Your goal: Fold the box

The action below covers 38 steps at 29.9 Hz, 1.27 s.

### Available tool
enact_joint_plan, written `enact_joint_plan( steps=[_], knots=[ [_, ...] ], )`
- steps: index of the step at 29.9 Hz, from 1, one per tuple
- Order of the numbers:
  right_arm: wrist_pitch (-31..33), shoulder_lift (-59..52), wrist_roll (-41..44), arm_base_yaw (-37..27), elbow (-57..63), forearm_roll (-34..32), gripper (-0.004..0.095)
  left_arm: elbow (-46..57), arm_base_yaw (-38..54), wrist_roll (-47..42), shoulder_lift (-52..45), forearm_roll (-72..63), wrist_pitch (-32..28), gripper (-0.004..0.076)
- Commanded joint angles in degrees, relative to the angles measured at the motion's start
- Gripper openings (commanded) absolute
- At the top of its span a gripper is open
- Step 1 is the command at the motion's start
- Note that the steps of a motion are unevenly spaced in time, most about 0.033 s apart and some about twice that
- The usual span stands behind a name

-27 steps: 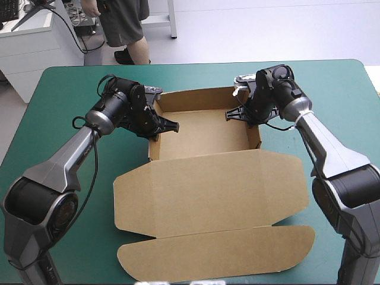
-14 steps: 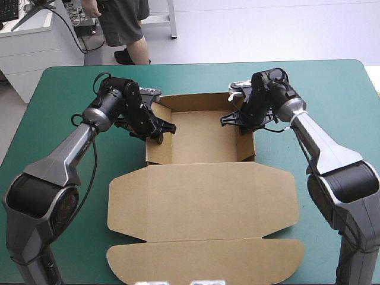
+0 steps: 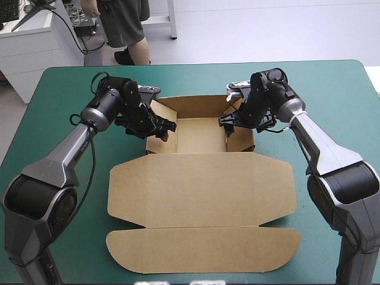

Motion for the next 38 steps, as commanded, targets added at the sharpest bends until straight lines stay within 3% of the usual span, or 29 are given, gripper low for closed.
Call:
enact_joint_plan(
  steps=[1, 7, 10, 13, 17, 25, 38],
  knots=[
    [1.0, -5.3, -0.7, -0.2, -1.8, -0.8, 0.0859, -3.9, 0.0, 0.0, -5.3, 0.0, -1.1, 0.0494],
    [0.2, -10.2, -1.6, -0.2, -2.2, -0.8, 0.0858, -9.5, 0.0, -0.2, -9.7, 1.8, 1.2, 0.0487],
    [-0.3, -13.3, -2.0, -0.2, -2.2, -2.4, 0.0858, -11.9, 0.0, 0.0, -12.8, 2.5, 1.2, 0.0423],
    [-0.3, -16.2, -2.0, -0.2, -2.2, -4.2, 0.0855, -12.9, 0.0, 2.1, -16.7, 2.5, 1.4, 0.0284],
    [-0.3, -19.6, -2.0, -0.2, -2.2, -5.5, 0.0847, -12.9, 0.0, 8.0, -21.9, 2.5, 4.5, 0.0003],
    [0.9, -21.3, -2.0, -0.2, -2.2, -4.9, 0.0847, -6.4, 0.0, 13.7, -32.5, -1.6, 4.5, -0.0008],
    [0.9, -18.7, -2.0, -0.2, -2.1, -4.3, 0.0837, 34.3, 0.0, 15.9, -57.4, -2.0, 4.5, -0.0008]
  ],
)
